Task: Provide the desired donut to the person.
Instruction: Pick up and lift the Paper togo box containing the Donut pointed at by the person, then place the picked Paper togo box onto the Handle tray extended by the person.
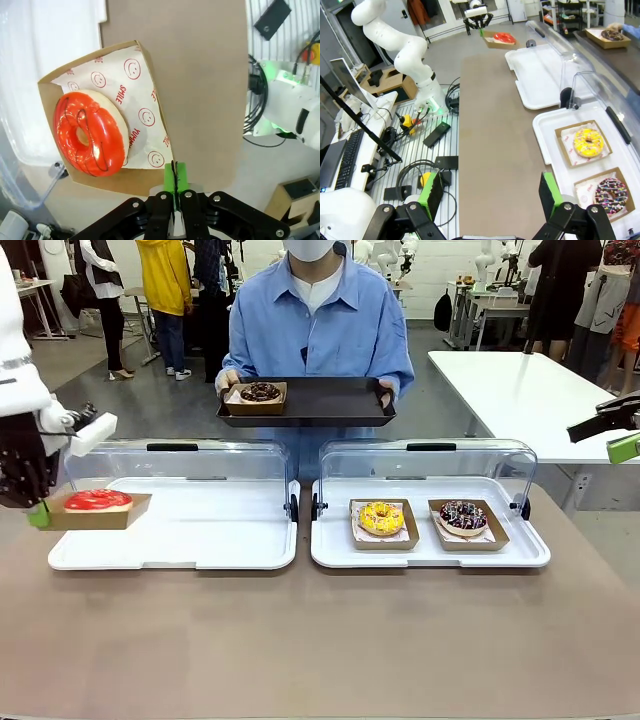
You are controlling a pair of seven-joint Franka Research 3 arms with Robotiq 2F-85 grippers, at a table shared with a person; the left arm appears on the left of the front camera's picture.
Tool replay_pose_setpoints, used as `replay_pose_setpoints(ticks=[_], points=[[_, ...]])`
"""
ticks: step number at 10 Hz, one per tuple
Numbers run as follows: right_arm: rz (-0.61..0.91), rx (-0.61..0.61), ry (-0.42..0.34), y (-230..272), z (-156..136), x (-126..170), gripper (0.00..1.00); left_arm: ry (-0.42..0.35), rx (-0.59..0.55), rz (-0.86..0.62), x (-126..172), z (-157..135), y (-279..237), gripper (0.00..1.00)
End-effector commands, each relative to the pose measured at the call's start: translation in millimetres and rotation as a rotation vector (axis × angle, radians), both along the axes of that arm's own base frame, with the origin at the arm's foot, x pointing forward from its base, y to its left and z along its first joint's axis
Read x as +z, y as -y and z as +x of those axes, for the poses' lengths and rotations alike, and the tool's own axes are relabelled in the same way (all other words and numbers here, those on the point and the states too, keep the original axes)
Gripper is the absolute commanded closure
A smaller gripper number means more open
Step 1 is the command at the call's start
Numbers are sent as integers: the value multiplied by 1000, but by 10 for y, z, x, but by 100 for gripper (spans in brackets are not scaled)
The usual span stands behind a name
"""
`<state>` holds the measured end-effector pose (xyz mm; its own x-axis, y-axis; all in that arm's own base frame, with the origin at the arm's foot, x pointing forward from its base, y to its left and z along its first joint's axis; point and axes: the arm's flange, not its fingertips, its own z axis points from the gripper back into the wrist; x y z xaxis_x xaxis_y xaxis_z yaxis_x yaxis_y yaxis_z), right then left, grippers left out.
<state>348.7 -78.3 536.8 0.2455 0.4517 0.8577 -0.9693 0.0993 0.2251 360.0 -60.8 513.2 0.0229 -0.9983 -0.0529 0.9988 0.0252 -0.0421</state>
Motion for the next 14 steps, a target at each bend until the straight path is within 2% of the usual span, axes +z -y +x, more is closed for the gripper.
replay_pose_setpoints(ticks=[1,3,4,7,9,10,11,14], points=[[11,10,13,9,0,-2,0,51,22,15,274,-128,53,100],[11,10,13,9,0,-2,0,135,-3,11,633,-194,204,100],[11,10,13,9,0,-2,0,153,-2,7,783,-159,263,100],[11,10,13,9,0,-2,0,158,19,-20,1069,62,317,100],[11,10,13,9,0,-2,0,166,11,-12,1063,74,285,100],[11,10,13,9,0,-2,0,169,-86,8,982,31,275,100],[11,10,13,9,0,-2,0,168,-4,-36,1034,79,300,100],[11,10,13,9,0,-2,0,168,-4,-36,1034,79,300,100]])
